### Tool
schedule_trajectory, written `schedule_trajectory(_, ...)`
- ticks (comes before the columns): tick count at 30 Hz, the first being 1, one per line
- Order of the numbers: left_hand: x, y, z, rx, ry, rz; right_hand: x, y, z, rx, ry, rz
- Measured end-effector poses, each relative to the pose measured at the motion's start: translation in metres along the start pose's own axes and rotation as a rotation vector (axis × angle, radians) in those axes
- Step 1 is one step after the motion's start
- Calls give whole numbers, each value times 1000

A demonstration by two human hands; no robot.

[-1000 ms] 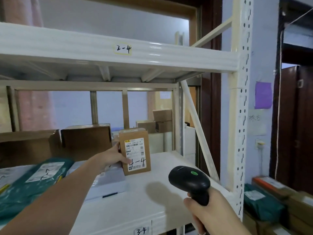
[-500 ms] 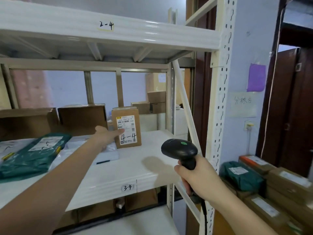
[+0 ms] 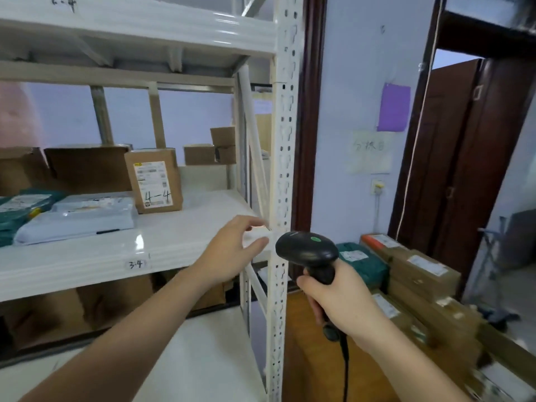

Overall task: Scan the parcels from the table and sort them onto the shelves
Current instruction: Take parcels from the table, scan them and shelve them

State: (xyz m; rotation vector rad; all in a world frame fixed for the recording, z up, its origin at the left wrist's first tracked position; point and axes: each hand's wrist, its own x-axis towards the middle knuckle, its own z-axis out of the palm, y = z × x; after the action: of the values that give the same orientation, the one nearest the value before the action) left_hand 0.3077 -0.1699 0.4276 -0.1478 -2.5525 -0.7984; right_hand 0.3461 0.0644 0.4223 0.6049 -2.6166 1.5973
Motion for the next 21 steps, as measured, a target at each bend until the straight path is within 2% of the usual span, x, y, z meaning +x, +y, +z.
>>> schedule_trajectory(4,0,56,77,-53,-235,161,-32,34,-44,-9,79,36)
schedule_trajectory(8,5,83,150,-97,-375,175,-65,69,-82,-17,136,110)
schedule_trajectory(11,12,78,211,-22,-471,159,-88,99,-104,-31,167,185)
schedule_trajectory(16,14,94,279,42,-516,124,-104,149,-128,-46,232,294)
schedule_trajectory(21,40,93,340,71,-562,94,-82,189,-145,-61,270,365)
